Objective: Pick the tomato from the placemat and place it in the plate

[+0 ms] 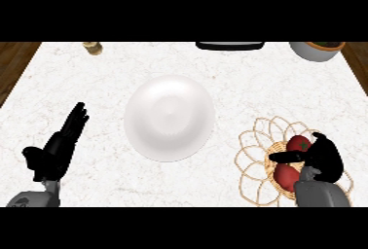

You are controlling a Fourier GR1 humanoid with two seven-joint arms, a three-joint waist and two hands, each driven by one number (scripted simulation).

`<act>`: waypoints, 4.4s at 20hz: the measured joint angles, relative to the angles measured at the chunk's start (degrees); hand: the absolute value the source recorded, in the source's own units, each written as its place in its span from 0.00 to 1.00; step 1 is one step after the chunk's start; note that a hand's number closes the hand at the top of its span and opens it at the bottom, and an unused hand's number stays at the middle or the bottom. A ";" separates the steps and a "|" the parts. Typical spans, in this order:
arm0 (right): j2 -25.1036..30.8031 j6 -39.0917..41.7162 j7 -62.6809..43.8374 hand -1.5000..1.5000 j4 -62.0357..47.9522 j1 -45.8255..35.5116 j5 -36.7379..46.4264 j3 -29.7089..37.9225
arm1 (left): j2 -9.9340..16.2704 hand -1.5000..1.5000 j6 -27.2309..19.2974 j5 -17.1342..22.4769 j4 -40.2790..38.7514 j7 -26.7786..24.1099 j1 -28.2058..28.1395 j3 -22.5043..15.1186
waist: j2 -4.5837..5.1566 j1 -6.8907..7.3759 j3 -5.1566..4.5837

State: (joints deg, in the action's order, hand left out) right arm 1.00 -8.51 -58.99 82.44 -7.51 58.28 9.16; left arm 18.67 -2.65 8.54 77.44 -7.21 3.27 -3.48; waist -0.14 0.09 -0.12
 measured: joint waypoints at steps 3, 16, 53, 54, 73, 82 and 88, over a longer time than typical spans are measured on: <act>0.94 -0.28 1.98 1.00 -1.24 -0.09 -1.55 0.24 | -0.88 0.50 0.45 -0.82 1.10 0.54 -0.69 0.44 | -0.20 -0.07 -0.30; 6.53 3.19 18.97 1.00 -2.22 0.23 -2.92 -7.85 | -1.84 0.50 2.71 -2.57 -0.94 -0.07 0.55 2.52 | -0.33 0.45 -0.19; 5.66 16.99 37.33 1.00 26.15 -12.41 -4.23 -23.01 | -4.51 0.50 4.67 -5.86 0.04 -0.27 -0.64 5.05 | 0.16 0.33 0.09; 4.31 16.83 36.77 1.00 24.05 -14.41 -3.91 -23.33 | -4.20 0.50 4.97 -5.56 0.44 0.24 -0.50 5.44 | 0.16 0.41 0.09; -0.95 -17.45 29.23 0.00 -18.18 -36.44 -18.52 -39.20 | -5.49 0.50 6.49 -6.80 -0.58 0.31 1.21 5.91 | 0.57 2.12 0.12; -1.00 -30.62 28.98 0.00 -31.61 -44.26 -34.84 -44.78 | -6.13 0.50 6.37 -7.33 -0.46 0.94 2.13 5.97 | 0.70 2.59 0.13; -1.01 -37.80 38.33 0.00 -29.28 -41.70 -43.39 -38.78 | -5.92 0.50 6.55 -7.49 -0.48 -0.43 0.54 6.50 | 0.59 1.72 0.17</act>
State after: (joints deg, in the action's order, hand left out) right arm 0.00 -46.31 -20.66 53.16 -49.21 14.90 -29.62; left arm 12.75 3.90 1.05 76.96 -7.64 3.80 3.02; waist 0.46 1.80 0.06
